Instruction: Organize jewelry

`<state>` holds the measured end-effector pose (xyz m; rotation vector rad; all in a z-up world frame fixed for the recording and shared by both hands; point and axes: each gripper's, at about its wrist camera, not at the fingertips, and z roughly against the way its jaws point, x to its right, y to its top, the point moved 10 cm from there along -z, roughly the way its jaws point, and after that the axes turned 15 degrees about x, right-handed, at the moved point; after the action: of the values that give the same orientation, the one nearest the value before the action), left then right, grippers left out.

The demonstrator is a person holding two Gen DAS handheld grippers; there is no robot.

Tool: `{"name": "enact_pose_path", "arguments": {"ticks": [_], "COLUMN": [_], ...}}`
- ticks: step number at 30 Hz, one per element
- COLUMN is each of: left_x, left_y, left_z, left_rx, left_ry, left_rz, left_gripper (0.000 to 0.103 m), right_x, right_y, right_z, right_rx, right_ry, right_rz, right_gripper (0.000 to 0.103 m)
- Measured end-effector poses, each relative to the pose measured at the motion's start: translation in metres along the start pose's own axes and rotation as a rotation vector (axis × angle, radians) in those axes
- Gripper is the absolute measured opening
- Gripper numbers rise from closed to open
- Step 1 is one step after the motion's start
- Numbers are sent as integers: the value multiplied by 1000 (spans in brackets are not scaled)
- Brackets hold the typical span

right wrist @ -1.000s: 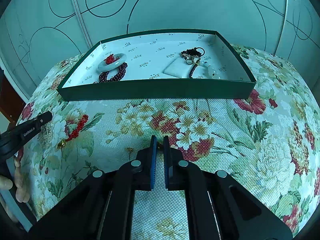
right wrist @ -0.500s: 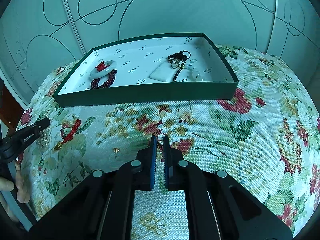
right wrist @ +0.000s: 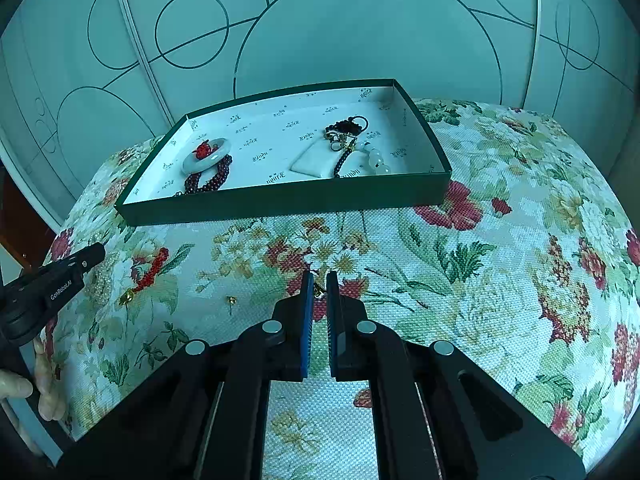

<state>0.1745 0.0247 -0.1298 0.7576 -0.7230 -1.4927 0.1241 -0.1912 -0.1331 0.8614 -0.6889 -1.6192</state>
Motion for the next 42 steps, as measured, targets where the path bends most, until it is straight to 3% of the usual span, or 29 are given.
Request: {"name": "enact_pose_path", "arguments": {"ticks": [25, 33, 42], "left_x": [54, 63, 86], "left_y": [31, 65, 114], "left_z": [42, 38, 13], "left_rx": [79, 122, 177], "left_ry": [-81, -105, -125], "left_rz": [-47, -53, -79], "left_gripper": [6, 6, 6], "right_x": [15, 9, -1], "right_y": [32, 58, 109], "right_z": [35, 30, 1], "right_rx": [89, 124, 161], "right_ry": [22, 37, 55], "right_rz": [-53, -42, -24], "right_gripper": [6, 6, 6]}}
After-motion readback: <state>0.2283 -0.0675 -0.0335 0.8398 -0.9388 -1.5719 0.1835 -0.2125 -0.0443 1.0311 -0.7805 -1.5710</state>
